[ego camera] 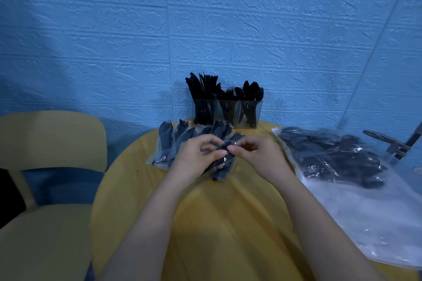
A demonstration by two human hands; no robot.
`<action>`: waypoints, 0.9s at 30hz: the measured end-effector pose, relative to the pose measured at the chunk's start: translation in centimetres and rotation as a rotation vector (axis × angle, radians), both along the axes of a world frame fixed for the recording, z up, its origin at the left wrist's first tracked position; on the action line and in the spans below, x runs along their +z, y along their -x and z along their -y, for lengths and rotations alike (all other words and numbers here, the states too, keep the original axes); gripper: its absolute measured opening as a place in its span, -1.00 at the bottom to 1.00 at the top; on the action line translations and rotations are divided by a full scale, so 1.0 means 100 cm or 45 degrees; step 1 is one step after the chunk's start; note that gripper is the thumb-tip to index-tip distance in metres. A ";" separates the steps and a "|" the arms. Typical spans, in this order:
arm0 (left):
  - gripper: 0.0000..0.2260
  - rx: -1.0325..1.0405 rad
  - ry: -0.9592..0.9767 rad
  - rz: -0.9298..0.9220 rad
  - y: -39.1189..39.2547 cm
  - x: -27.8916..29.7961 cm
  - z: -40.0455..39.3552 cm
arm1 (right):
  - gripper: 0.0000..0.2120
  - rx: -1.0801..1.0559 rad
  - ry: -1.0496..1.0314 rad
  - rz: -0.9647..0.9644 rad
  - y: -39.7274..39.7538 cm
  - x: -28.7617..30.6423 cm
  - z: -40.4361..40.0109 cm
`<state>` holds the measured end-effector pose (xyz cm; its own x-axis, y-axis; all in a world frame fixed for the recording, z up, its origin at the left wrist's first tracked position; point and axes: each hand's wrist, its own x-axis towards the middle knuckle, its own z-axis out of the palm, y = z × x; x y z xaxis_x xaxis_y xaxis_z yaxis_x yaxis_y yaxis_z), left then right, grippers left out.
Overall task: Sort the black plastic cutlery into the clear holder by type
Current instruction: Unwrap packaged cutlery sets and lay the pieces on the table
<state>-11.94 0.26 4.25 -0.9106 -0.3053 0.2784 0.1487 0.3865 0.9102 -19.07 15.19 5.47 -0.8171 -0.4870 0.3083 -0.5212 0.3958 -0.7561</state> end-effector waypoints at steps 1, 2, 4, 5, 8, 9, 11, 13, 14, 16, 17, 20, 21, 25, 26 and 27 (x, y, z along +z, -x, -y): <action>-0.85 0.024 0.026 -0.011 0.000 0.001 0.000 | -0.92 0.008 0.099 -0.015 -0.001 0.002 0.001; -0.85 0.032 0.033 -0.020 0.000 0.002 0.001 | -0.94 0.026 0.165 -0.034 -0.001 0.003 0.001; -0.87 0.000 -0.026 -0.031 -0.001 0.004 0.001 | -0.90 0.089 0.219 -0.030 0.000 0.003 0.001; -0.88 -0.026 -0.059 -0.033 -0.002 0.005 0.000 | -0.89 0.133 0.235 0.001 0.001 0.003 0.000; -0.88 -0.094 -0.093 -0.010 -0.001 0.004 0.003 | -0.89 0.242 0.233 0.122 0.002 0.004 -0.003; -0.88 -0.101 -0.078 0.001 -0.001 0.003 0.003 | -0.89 0.265 0.215 0.146 0.002 0.004 -0.003; -0.87 -0.061 0.001 0.010 0.002 -0.001 0.002 | -0.86 0.275 0.185 0.148 0.000 0.004 -0.003; -0.85 -0.009 0.055 0.028 0.003 -0.001 0.001 | -0.83 0.228 0.207 0.138 -0.001 0.004 -0.003; -0.83 0.010 0.063 0.029 0.002 -0.001 0.002 | -0.83 0.187 0.242 0.146 0.000 0.004 -0.003; -0.83 0.073 0.042 0.014 -0.001 0.004 0.007 | -0.86 0.079 0.371 0.210 0.004 0.004 -0.004; -0.86 0.128 0.035 -0.008 -0.003 0.006 0.011 | -0.89 0.022 0.467 0.265 0.006 0.005 -0.005; -0.96 0.274 0.037 -0.056 -0.008 0.011 0.028 | -0.91 -0.127 0.748 0.405 0.013 0.007 -0.012; -0.94 0.269 -0.026 -0.062 -0.008 0.011 0.033 | -0.91 -0.157 0.799 0.430 0.015 0.006 -0.014; -0.86 0.068 -0.505 -0.016 -0.010 0.011 0.037 | -0.92 -0.197 0.790 0.441 0.017 0.004 -0.017; -0.85 0.048 -0.571 -0.021 -0.010 0.011 0.037 | -0.93 -0.206 0.781 0.432 0.017 0.003 -0.016; -0.84 0.025 -0.636 -0.035 -0.010 0.011 0.038 | -0.92 -0.210 0.775 0.419 0.017 0.003 -0.016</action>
<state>-10.96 -3.58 5.34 -0.8978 -0.4245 0.1173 0.1719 -0.0927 0.9807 -20.79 16.82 5.74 -0.9628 -0.1687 0.2109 -0.1976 -0.0927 -0.9759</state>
